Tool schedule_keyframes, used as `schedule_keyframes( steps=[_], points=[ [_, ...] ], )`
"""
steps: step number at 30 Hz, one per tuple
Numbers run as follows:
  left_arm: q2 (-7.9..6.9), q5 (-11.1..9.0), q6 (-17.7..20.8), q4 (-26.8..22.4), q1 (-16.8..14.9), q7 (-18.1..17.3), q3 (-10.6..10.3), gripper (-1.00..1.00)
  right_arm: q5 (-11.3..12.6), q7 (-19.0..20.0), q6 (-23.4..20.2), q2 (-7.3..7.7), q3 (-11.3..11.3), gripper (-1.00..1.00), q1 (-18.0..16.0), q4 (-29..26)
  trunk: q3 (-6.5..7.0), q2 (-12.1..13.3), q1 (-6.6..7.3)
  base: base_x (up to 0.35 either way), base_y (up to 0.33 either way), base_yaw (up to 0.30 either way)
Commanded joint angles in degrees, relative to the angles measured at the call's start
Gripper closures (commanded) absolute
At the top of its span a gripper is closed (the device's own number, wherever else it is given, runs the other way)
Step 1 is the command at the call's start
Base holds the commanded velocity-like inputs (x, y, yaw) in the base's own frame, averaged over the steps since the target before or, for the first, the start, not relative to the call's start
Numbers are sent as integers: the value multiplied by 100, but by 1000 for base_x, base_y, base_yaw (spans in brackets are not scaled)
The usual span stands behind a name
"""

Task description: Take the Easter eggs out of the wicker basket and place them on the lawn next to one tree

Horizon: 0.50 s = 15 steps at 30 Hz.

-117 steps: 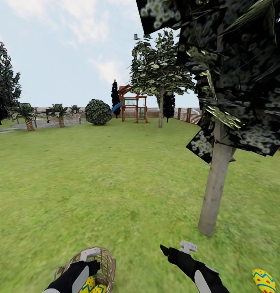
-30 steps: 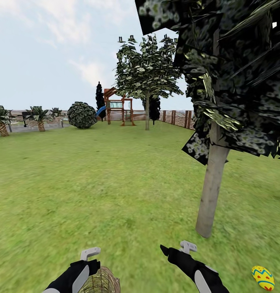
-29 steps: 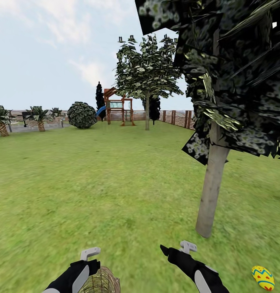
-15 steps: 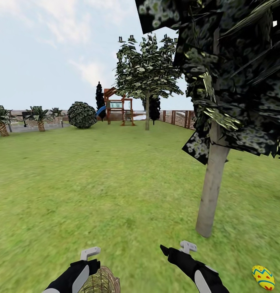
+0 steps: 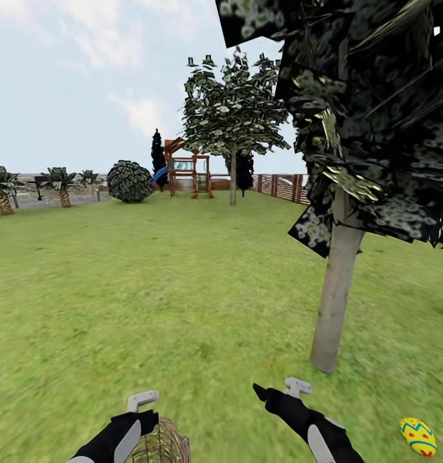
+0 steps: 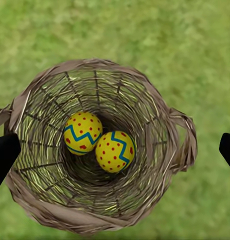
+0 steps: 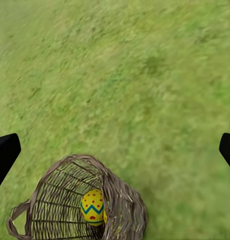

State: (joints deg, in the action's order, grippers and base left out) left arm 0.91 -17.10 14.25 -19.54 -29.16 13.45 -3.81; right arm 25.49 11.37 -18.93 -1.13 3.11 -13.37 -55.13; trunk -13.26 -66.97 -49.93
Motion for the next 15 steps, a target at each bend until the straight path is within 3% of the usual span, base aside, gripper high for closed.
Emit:
schedule_keyframes(
  steps=[1,8,15],
  points=[
    [-3,-55,27,-12,-2,43,-41,-100,35,8,-29,-1,-4,-100,-2,-43,-26,-47,-23,0,0,0],
    [-3,-53,33,-1,-3,43,-41,-100,46,15,-82,-1,-16,-100,53,-851,-152,-328,-177,0,0,0],
    [-3,-47,65,2,-9,43,-41,-100,51,2,-107,-1,-20,-100,70,-1071,-278,-608,-331,0,0,0]
  ],
)
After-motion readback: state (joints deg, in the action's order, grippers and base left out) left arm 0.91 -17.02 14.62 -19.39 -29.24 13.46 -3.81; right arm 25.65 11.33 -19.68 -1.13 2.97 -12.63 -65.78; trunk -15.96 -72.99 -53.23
